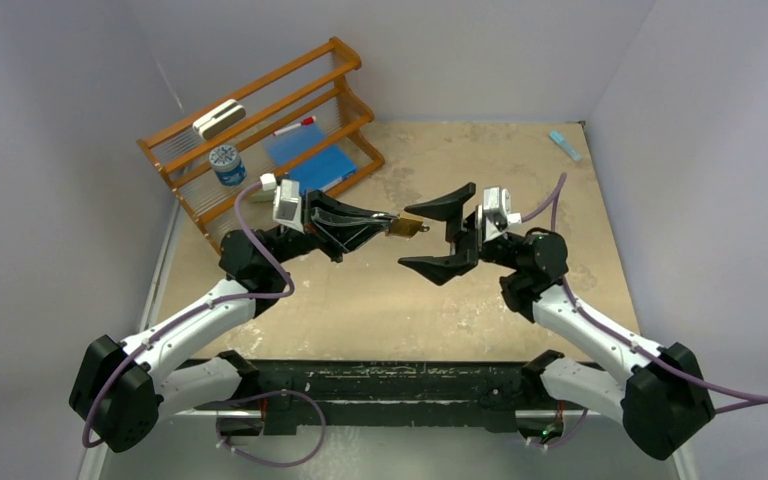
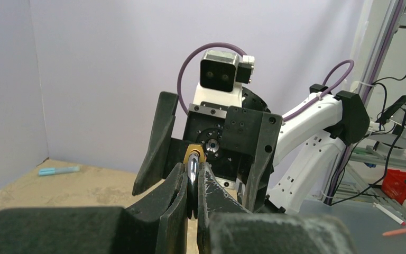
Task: Lock with the key
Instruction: Lock the lock.
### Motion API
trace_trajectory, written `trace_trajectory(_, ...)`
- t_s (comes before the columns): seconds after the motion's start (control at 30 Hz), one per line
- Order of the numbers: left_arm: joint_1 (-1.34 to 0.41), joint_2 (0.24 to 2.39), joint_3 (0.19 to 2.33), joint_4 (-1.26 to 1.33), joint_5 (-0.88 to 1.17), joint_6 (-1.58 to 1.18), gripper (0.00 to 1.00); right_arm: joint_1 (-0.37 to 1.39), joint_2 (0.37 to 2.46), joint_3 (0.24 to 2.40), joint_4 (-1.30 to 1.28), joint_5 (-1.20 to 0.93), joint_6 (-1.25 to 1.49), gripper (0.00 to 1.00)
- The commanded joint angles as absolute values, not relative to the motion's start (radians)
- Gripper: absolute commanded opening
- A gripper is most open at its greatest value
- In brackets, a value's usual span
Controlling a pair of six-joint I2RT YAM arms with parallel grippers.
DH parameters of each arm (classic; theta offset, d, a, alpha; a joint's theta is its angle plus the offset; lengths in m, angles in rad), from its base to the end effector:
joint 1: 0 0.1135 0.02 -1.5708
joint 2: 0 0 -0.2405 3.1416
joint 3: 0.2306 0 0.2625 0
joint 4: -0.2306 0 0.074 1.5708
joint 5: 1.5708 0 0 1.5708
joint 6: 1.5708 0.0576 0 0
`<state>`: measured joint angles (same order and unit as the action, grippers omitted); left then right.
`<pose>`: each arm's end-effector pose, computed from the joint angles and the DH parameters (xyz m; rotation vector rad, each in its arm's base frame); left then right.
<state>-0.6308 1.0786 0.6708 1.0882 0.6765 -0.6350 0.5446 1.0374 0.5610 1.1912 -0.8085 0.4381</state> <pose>0.1864 -0.1808 0.3540 0.6918 0.9424 -1.4334 0.1822 0.1591 0.3313 -0.8544 0.8190 1.2185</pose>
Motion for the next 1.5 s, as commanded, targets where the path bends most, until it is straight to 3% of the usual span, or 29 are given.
trace_trajectory(0.0,-0.630,1.062,0.682,1.195,0.659,-0.644,0.00,0.545,1.066,0.654,1.342,-0.869,0.489,0.99)
trace_trajectory(0.27,-0.630,1.072,0.679,1.196,0.660,-0.646,0.00,0.546,1.113,0.729,1.302,-0.909,0.513,0.95)
trace_trajectory(0.37,-0.630,1.074,0.680,1.196,0.661,-0.646,0.00,0.547,1.130,0.734,1.316,-0.916,0.530,0.86)
trace_trajectory(0.47,-0.630,1.075,0.681,1.196,0.660,-0.646,0.00,0.546,1.146,0.752,1.317,-0.939,0.549,0.63)
trace_trajectory(0.53,-0.630,1.075,0.681,1.198,0.659,-0.646,0.00,0.547,1.162,0.776,1.292,-0.958,0.564,0.38)
trace_trajectory(0.6,-0.630,1.076,0.683,1.197,0.659,-0.645,0.00,0.548,1.179,0.806,1.252,-0.967,0.576,0.03)
trace_trajectory(0.63,-0.630,1.078,0.683,1.198,0.663,-0.647,0.00,0.548,1.183,0.823,1.215,-0.959,0.584,0.00)
trace_trajectory(0.9,-0.629,1.095,0.676,1.193,0.684,-0.656,0.00,0.557,1.172,0.882,1.095,-0.994,0.540,0.01)
trace_trajectory(1.07,-0.630,1.121,0.684,1.219,0.696,-0.679,0.00,0.561,1.154,0.881,1.102,-0.995,0.545,0.19)
trace_trajectory(1.1,-0.630,1.123,0.685,1.220,0.696,-0.682,0.00,0.561,1.153,0.881,1.104,-0.994,0.547,0.14)
trace_trajectory(1.13,-0.630,1.124,0.686,1.220,0.696,-0.684,0.00,0.561,1.154,0.884,1.102,-0.968,0.555,0.00)
trace_trajectory(1.47,-0.630,1.110,0.688,1.185,0.701,-0.671,0.00,0.561,1.174,0.899,1.083,-0.944,0.581,0.00)
